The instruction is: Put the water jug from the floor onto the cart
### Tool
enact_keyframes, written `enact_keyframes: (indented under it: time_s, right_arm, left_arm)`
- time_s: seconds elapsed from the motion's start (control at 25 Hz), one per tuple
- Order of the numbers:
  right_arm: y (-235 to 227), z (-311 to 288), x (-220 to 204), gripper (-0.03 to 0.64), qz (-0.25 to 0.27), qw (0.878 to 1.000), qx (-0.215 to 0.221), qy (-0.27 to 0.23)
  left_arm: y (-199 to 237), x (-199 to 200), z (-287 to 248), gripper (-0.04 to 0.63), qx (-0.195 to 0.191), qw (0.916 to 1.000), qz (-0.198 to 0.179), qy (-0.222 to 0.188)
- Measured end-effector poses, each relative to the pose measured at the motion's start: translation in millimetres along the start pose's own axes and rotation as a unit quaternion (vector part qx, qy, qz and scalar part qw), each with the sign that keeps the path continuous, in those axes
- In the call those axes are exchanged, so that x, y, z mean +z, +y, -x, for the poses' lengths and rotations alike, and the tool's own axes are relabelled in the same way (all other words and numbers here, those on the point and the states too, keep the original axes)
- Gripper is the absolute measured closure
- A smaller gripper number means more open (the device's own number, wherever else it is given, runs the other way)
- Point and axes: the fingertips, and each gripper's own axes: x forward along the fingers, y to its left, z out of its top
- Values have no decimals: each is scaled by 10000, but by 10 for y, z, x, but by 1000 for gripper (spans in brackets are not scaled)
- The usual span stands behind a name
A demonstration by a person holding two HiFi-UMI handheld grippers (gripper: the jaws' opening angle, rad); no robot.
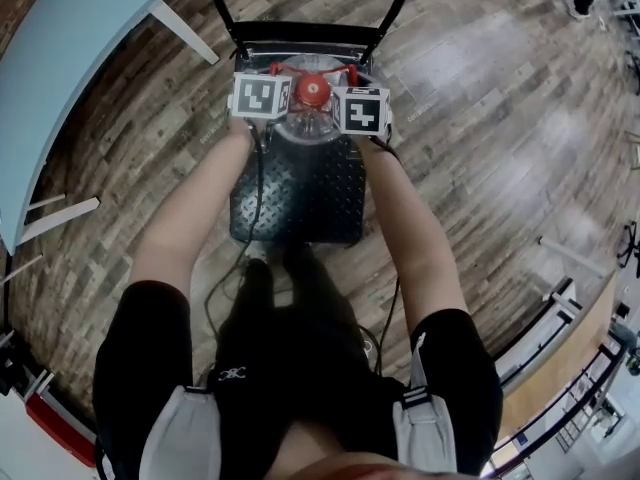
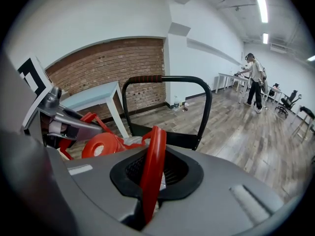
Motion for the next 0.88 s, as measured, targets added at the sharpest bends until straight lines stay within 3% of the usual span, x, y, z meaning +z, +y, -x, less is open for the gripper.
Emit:
enact_keyframes:
  time_s: [0.56,0.88]
  right_arm:
    - [-290,-883,-38,583,-38,9998,-211,-49]
    - [-372,-1216,-76,588,-180,9995,-171,-176]
  left_arm:
    - [198,102,-885,555,177,9998,-80,-19]
    - [320,240,-1113,552,122,9986,-338,-385]
